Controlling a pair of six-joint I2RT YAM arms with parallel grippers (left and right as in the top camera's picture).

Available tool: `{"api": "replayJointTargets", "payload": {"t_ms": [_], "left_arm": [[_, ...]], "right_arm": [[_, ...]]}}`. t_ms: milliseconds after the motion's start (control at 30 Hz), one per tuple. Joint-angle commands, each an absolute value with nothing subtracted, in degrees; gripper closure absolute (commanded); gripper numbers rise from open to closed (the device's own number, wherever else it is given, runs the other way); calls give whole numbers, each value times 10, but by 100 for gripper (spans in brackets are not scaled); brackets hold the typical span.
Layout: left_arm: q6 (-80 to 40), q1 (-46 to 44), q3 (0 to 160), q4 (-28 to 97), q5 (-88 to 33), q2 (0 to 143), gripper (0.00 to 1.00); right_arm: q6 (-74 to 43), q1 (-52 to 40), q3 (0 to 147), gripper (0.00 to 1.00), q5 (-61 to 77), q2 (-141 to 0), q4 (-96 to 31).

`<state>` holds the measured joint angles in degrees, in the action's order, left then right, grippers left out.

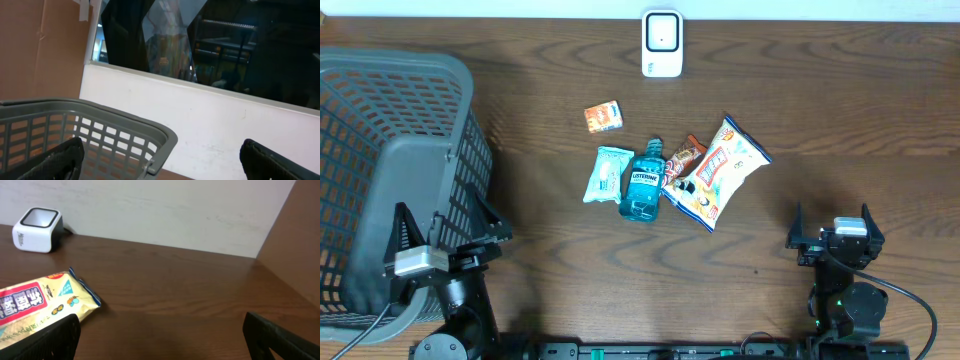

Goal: Scan the item barcode

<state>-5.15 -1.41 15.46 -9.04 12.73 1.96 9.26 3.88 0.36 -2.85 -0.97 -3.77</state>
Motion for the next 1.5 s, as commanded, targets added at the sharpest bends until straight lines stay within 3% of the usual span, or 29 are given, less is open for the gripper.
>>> {"api": "replayJointTargets", "payload": {"t_ms": [0,100,333,400,600,867,1067,1300,1467], "left_arm": [[-146,-10,39,119,217,48,1],[-146,-10,39,119,216,49,1],[-176,-10,39,114,198,51,1],[-187,-10,39,91,182,51,1],[-58,-10,69,5,68,51,1],[21,-11,142,-1,-61,53,1],[112,-10,184,-4,-30,71,1],[124,-10,208,-57,73,71,1],[124,-10,219,-68,-103,72,1]], "right_arm": [[103,34,3,1,-41,-8,-38],[53,34,3,1,5,-8,-42],[-246,34,3,1,77,-8,-38],[-283,34,3,1,88,-9,-37],[-287,34,3,1,92,-10,-36],[-287,34,3,1,117,-10,-34],[-287,34,3,1,166,-11,-32],[-287,34,3,1,199,-34,-30],[-287,34,3,1,199,-81,-30]]}}
